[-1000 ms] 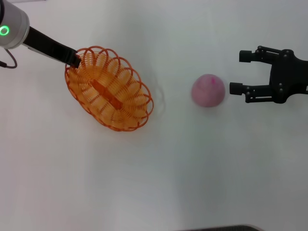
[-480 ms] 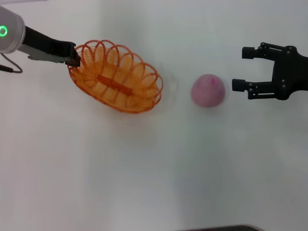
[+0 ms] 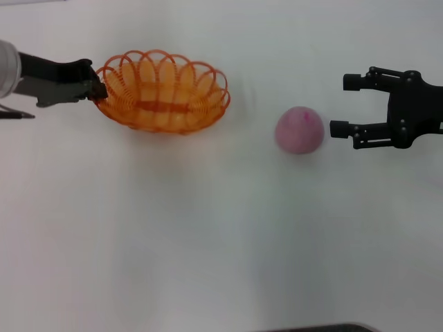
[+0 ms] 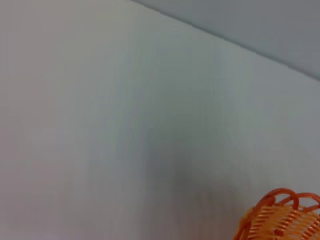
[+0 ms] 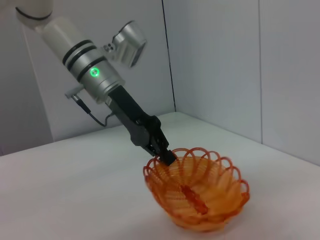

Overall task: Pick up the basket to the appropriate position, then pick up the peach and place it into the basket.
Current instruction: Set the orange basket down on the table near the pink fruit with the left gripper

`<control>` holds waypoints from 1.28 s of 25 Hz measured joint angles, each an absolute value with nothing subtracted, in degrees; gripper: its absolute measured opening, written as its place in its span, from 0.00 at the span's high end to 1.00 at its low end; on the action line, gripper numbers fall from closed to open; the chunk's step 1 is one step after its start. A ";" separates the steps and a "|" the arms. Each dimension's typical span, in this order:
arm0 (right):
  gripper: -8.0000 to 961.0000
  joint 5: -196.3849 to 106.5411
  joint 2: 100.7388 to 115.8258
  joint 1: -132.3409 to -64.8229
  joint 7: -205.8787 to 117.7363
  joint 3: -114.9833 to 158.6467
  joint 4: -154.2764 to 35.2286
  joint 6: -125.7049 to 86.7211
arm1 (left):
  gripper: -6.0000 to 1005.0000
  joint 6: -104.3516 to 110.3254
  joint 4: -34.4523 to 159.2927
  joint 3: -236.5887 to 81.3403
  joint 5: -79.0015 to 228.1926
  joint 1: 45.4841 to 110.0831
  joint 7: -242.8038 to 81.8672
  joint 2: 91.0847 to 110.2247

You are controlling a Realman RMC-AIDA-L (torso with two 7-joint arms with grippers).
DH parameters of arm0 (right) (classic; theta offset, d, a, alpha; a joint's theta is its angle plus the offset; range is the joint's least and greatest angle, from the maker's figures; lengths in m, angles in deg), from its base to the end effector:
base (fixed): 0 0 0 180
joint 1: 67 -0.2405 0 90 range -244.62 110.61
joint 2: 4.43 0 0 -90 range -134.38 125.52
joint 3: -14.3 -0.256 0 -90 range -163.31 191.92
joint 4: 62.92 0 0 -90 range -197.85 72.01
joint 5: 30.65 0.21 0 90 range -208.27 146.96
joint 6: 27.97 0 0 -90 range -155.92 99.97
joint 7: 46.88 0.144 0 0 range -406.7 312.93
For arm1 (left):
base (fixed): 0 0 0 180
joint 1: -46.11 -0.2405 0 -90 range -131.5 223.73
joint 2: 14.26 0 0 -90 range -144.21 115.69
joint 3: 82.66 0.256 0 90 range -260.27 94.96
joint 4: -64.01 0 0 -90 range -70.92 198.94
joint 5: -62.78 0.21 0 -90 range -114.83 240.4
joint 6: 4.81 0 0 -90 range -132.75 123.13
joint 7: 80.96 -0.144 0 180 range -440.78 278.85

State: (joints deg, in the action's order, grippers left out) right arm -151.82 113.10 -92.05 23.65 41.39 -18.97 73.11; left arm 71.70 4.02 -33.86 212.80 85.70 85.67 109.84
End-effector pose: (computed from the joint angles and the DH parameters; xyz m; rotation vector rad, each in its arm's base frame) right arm 0.2966 0.2946 0.0475 -2.6863 0.4587 0.6760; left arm -0.2267 0.3940 0.0082 -1.9801 -1.8221 -0.1382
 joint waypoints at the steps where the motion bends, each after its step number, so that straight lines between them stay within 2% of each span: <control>1: 0.02 -151.82 113.07 -92.05 23.62 41.51 -18.97 73.09 | 0.93 71.09 4.56 -34.43 211.59 85.15 85.84 109.84; 11: 0.02 -151.94 112.37 -91.80 22.27 45.76 -18.97 72.38 | 0.93 66.73 7.60 -34.53 204.98 81.49 86.16 110.09; 19: 0.02 -151.94 112.42 -91.39 21.49 46.10 -18.97 72.22 | 0.92 65.58 7.68 -33.90 204.72 80.73 86.81 110.19; 25: 0.02 -151.95 112.46 -91.33 21.49 46.12 -18.97 72.22 | 0.76 65.48 7.37 -33.94 203.42 79.75 86.78 110.15; 30: 0.02 -151.94 112.51 -91.35 21.61 46.22 -18.97 72.47 | 0.51 65.63 6.90 -33.97 202.62 78.92 86.42 109.82; 32: 0.02 -151.94 112.61 -91.35 21.80 46.21 -18.97 72.47 | 0.48 65.94 5.83 -33.97 202.57 78.36 85.94 109.76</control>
State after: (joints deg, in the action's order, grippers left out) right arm -151.94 112.61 -91.35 21.80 46.21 -18.97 72.47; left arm 65.94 5.83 -33.97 202.57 78.36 85.94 109.76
